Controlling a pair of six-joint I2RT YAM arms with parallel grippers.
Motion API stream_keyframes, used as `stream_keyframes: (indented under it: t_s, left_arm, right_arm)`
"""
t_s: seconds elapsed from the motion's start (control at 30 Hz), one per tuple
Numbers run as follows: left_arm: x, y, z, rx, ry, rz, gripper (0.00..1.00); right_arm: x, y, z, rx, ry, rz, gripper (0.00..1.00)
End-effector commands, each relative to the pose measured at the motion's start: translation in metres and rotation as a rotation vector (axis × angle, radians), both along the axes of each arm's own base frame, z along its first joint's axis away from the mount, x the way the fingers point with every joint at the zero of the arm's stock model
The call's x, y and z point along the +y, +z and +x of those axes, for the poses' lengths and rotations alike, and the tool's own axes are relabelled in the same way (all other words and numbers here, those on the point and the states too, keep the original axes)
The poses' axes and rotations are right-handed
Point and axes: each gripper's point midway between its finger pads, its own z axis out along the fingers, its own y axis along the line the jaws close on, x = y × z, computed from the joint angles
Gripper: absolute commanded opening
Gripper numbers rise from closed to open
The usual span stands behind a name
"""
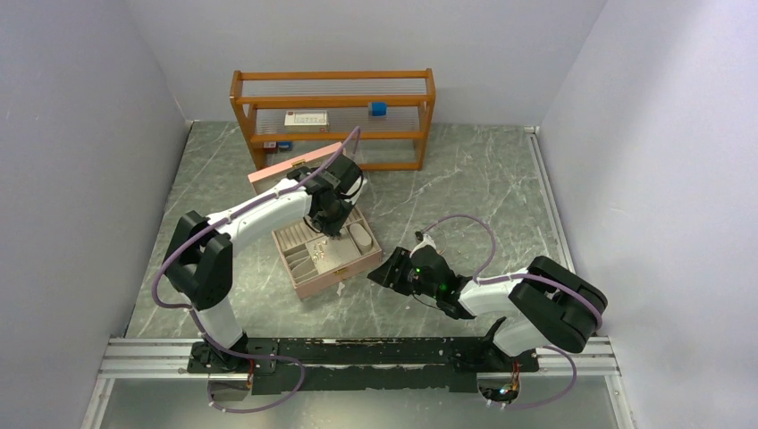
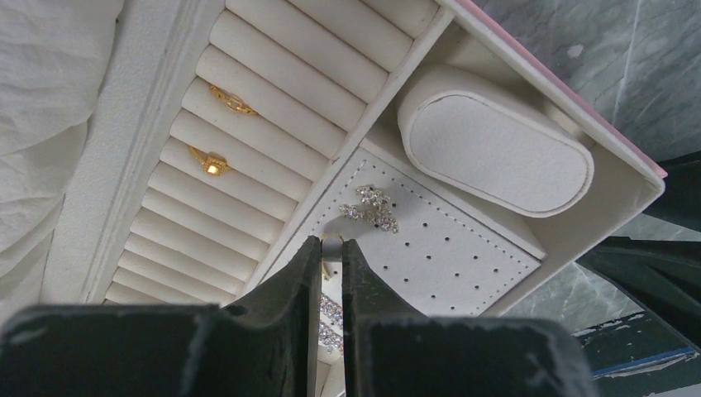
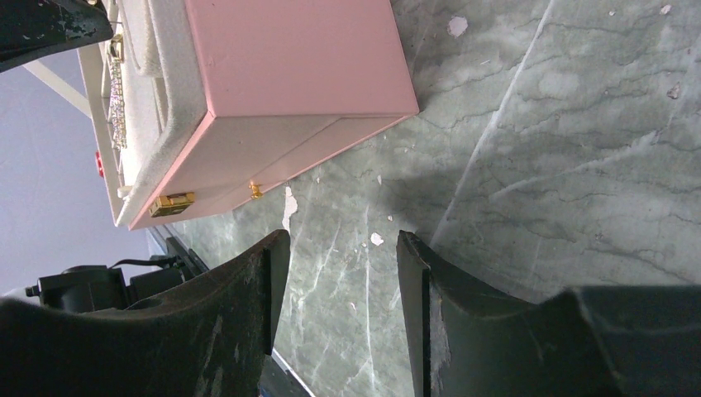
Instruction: Organize the mixed jewelry
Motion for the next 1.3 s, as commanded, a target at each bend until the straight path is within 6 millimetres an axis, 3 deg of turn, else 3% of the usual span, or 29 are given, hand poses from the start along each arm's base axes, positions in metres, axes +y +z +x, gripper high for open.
stream_keyframes:
  t_s: [0.0, 0.33, 0.8, 1.27]
  left_arm:
    - [0.000, 0.002, -0.002, -0.016, -0.004, -0.003, 0.12]
    - [0.003, -0.004, 0.002, -0.026, 0.012, 0.021, 0.13]
    - [-0.003, 0.003, -0.002, -0.015, 0.001, -0.019, 0.33]
    - [-0.012, 0.014, 0.002, -0.053, 0.012, -0.079, 0.41]
  right_arm:
    - [-0.006, -0.012, -0.003, 0.014, -0.005, -0.045, 0.55]
    - [-0.006, -0.012, -0.003, 0.016, -0.004, -0.046, 0.55]
    - [-0.005, -0.012, -0.002, 0.015, -0.003, -0.047, 0.55]
    - [-0.006, -0.012, -0.003, 0.015, -0.003, -0.043, 0.55]
